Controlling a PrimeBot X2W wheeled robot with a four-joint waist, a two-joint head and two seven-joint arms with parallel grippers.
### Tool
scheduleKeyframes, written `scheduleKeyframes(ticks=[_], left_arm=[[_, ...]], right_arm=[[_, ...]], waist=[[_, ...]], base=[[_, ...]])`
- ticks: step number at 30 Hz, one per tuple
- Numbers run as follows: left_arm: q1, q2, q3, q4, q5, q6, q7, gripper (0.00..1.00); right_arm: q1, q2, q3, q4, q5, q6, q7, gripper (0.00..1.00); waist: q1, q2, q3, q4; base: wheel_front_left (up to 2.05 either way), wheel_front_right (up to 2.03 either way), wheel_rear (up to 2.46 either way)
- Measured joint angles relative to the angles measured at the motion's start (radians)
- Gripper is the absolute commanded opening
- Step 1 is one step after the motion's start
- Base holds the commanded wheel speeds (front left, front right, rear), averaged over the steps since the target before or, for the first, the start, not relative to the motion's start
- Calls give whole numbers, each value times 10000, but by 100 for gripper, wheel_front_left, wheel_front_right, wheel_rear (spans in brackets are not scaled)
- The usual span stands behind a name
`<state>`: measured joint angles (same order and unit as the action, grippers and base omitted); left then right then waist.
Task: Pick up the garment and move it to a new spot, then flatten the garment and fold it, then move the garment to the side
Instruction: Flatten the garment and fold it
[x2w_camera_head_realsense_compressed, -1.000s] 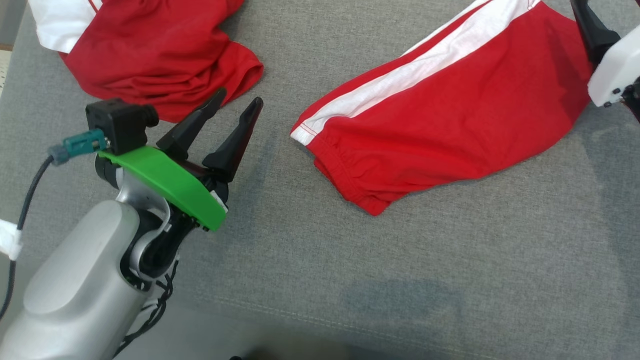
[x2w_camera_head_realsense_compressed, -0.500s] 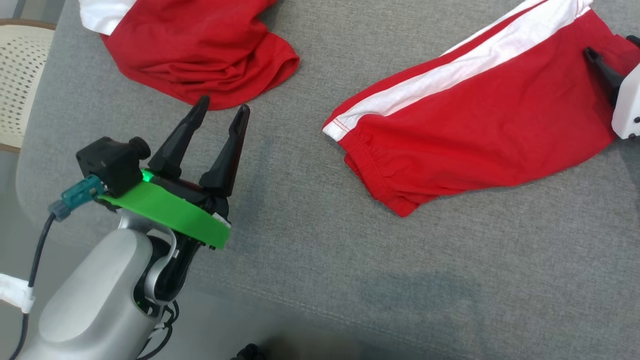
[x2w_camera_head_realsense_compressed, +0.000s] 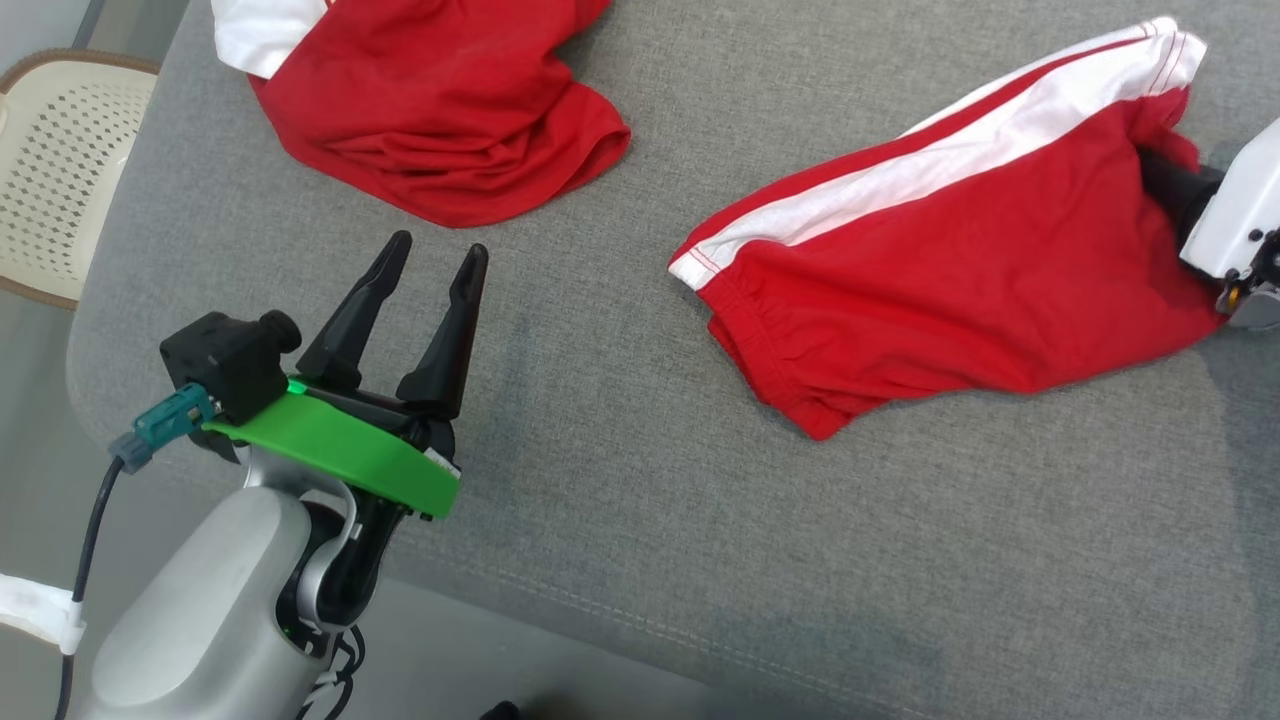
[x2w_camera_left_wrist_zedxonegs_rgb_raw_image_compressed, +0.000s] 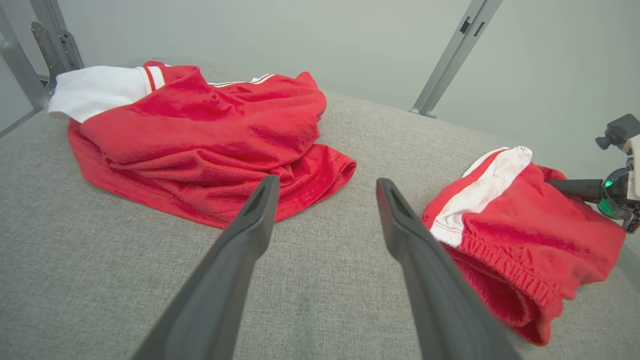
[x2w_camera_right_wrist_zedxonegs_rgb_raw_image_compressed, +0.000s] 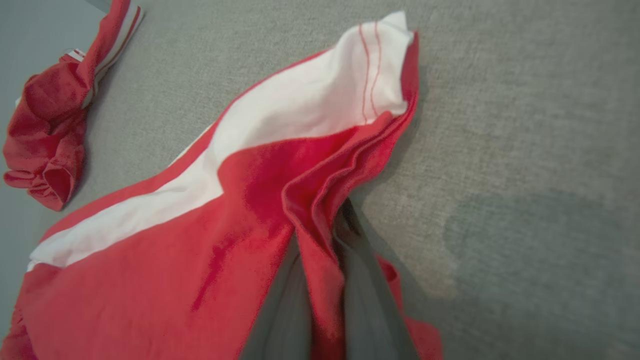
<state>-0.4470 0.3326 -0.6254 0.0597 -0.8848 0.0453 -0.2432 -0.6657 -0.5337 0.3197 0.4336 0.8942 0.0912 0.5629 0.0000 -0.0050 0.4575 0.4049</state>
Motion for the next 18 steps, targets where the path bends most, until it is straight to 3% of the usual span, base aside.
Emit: scheduleKeyframes(ticks=[6, 18], left_arm=[[175, -176, 132, 245, 10, 0, -56, 100], [1456, -42, 387, 558, 10, 94, -58, 100]], right_arm=[[891, 309, -1185, -35, 1553, -151, 104, 0], [3023, 399, -2403, -669, 3022, -504, 138, 0]], waist=[[0, 0, -519, -171], [0, 0, -1733, -1096]], base=[[0, 0, 0], [0, 0, 0]])
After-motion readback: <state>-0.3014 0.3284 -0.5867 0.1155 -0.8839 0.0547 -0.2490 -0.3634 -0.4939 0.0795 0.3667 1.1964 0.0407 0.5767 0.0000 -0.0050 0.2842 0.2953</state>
